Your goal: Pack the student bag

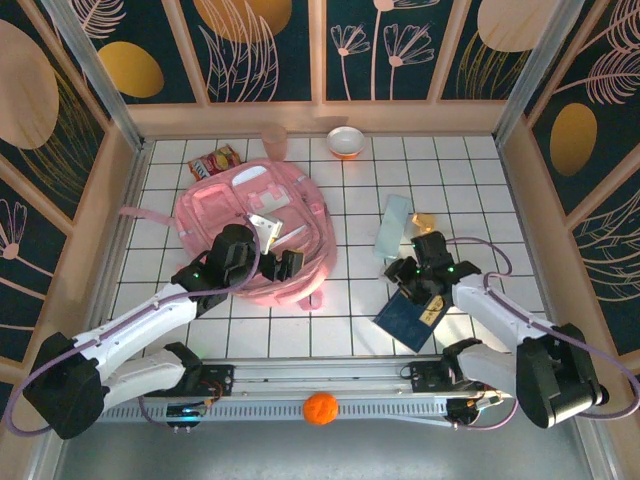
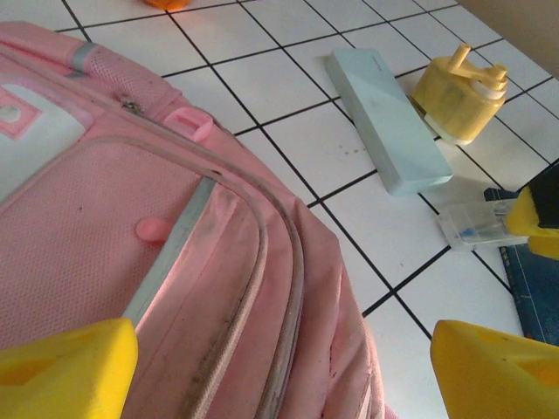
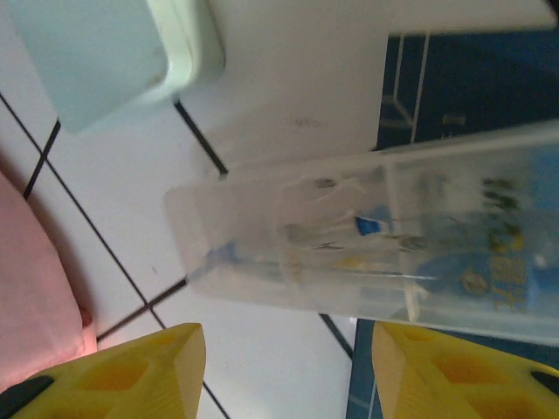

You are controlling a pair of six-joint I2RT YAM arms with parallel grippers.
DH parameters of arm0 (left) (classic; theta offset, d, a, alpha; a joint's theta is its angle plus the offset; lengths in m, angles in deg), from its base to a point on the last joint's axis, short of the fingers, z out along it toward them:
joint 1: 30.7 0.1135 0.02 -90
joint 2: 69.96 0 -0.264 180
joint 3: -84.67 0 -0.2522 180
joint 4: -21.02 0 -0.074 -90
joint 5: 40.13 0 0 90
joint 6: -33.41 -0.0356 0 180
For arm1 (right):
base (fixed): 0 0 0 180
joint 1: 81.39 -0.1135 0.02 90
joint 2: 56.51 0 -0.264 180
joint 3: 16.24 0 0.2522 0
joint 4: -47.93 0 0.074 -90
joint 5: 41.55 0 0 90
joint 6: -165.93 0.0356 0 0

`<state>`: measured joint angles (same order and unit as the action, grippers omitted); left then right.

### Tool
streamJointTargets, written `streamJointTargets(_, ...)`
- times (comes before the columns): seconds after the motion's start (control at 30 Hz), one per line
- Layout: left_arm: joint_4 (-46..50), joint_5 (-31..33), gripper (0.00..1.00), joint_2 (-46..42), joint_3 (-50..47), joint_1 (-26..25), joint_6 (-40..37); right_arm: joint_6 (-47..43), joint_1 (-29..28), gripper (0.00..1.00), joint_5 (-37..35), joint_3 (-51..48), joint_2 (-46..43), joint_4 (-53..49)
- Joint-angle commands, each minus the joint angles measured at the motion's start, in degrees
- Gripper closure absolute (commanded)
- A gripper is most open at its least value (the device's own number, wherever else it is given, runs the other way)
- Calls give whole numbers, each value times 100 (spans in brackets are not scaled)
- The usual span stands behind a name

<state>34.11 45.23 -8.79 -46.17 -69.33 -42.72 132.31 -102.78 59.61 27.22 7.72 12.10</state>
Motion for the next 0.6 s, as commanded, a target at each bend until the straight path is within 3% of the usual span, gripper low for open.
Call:
streamJointTargets(0.0,-327,60,13,77,-42,31,85,-324,316,47,-185,268,245,517)
streamJointTargets(0.3,-635,-163,14,405,113,31,320,-999,944,47,-97,758,829,1126)
streamJointTargets(0.4,-494,122,19,653,376,23,973,-1413,1172,47,26,1009,803,884)
streamJointTargets(0.57,-380,-482,22,1194,782,-99,1530,-1872,1811,47,23,1199,398,-117)
